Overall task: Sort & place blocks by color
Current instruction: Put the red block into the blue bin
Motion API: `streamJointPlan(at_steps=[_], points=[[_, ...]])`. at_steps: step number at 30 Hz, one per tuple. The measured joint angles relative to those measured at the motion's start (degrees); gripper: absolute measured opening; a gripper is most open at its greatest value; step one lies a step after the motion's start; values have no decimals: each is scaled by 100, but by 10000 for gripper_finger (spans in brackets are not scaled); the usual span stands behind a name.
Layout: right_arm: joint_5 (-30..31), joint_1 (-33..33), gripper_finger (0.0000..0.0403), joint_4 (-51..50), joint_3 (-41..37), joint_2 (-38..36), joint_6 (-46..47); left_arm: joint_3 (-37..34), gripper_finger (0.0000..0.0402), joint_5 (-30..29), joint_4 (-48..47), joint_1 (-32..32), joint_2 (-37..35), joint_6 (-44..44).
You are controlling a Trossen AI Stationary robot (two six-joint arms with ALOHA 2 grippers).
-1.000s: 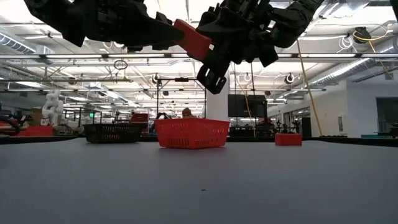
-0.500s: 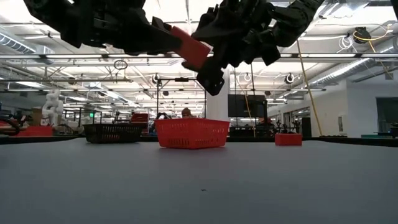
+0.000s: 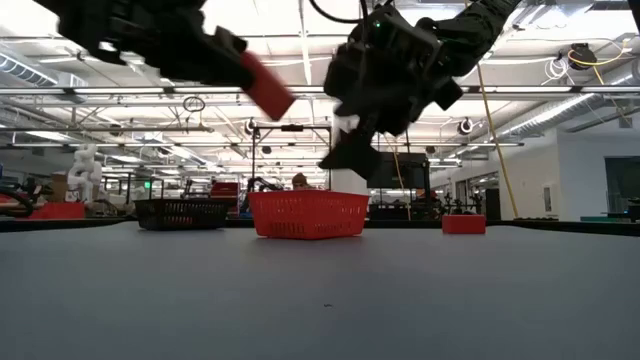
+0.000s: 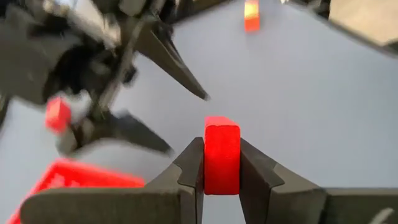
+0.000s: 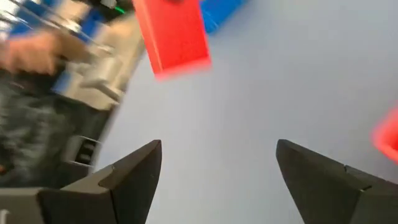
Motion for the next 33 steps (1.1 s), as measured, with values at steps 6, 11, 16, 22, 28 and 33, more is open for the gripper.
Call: streamJointPlan(at_steps=[6, 11, 16, 22, 28, 33], points=[[1220, -176, 300, -1012, -4, -187, -755, 3, 63, -566, -1410, -415, -738, -1127], [1646, -294, 298, -1297, -4, -364, -849, 2, 80, -782, -2450, -729, -1183, -2340], [1727, -398, 297, -1699, 1, -571, -764, 2, 86, -781, -3301, -1287, -1317, -3302], [3069, -525, 297, -2678, -9, -1004, -787, 2, 90, -751, -3709, -1996, -1317, -4450], [3733, -639, 297, -3141, -4, -1447, -754, 1, 85, -861, -3786, -2312, -1316, -4475], [3731, -653, 297, -3149, -4, -1589, -750, 2, 54, -880, -3739, -2114, -1315, -4119]])
